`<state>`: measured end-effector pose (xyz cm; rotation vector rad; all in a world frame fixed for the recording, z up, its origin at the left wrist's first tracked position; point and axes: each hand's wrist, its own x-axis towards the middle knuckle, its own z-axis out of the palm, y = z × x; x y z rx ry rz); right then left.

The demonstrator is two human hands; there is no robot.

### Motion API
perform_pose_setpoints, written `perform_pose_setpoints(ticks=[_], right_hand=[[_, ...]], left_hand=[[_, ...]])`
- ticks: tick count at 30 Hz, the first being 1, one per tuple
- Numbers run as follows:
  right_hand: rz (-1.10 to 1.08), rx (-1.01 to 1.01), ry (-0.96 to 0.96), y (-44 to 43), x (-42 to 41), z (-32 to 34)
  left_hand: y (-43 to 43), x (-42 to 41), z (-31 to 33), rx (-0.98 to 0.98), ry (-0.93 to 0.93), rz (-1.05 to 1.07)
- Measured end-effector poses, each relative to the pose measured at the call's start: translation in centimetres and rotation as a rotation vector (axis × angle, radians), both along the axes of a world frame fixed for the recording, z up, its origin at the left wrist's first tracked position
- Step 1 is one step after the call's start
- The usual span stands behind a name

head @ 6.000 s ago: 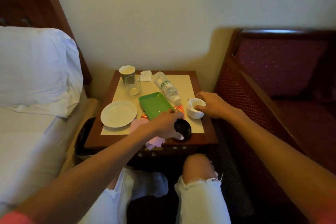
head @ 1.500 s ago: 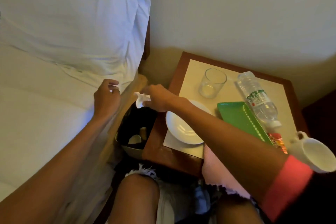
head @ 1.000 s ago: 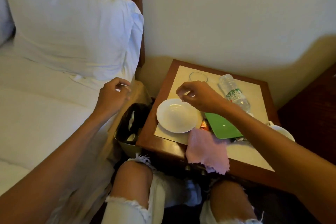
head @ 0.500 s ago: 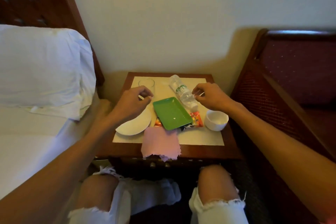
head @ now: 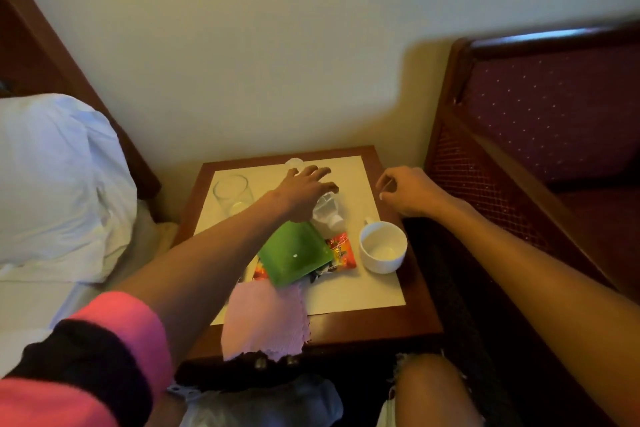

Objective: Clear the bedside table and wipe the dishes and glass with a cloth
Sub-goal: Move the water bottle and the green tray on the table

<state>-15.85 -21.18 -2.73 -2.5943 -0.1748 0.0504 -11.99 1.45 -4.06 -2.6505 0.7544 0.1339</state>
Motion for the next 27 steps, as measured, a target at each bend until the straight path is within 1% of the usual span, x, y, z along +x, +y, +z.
perform_pose_setpoints(ticks=[1,3,7,9,11,14,18,21,24,26,27], right_hand=[[-0.005,0.009,-0.003,-0.2,0.2,-0.3],[-0.022,0.026,-0.005,-0.7,0.7,-1.0],[-0.042,0.023,0.037,-1.2,1.1,-1.7],[-0.051,0.036,0.043,-1.2,1.3,-1.7],[-0.069,0.043,0.032,-1.1,1.3,-1.6],[-0.068,0.063,0.034,-0.5,1.3,-1.3],[-0.028,0.089,0.027,1.1,1.0,-0.6],[0.035,0.109,0.029,3.2,0.7,-0.1],[0.107,0.158,0.037,6.0,0.3,0.0],[0.157,0.104,0.051,8.5,-0.1,-0.2],[0.18,0.029,0.068,9.9,-0.2,-0.6]], left_hand=[[-0.3,0.4,-0.2,0.046,0.017,-0.036],[-0.6,1.5,-0.6,0.043,0.065,-0.076],[0.1,2.8,-0.2,-0.128,0.057,-0.098],[0.5,3.2,0.5,-0.277,0.017,-0.042],[1.1,3.6,1.7,-0.51,-0.025,0.067],[3.0,4.3,3.4,-0.884,-0.02,0.243],[5.4,3.8,4.8,-1.261,-0.028,0.405],[6.7,1.7,5.9,-1.476,-0.07,0.419],[8.3,-1.1,7.3,-1.612,-0.115,0.404],[9.3,-2.8,7.8,-1.689,-0.149,0.402],[10.0,-3.7,7.9,-1.726,-0.163,0.409]])
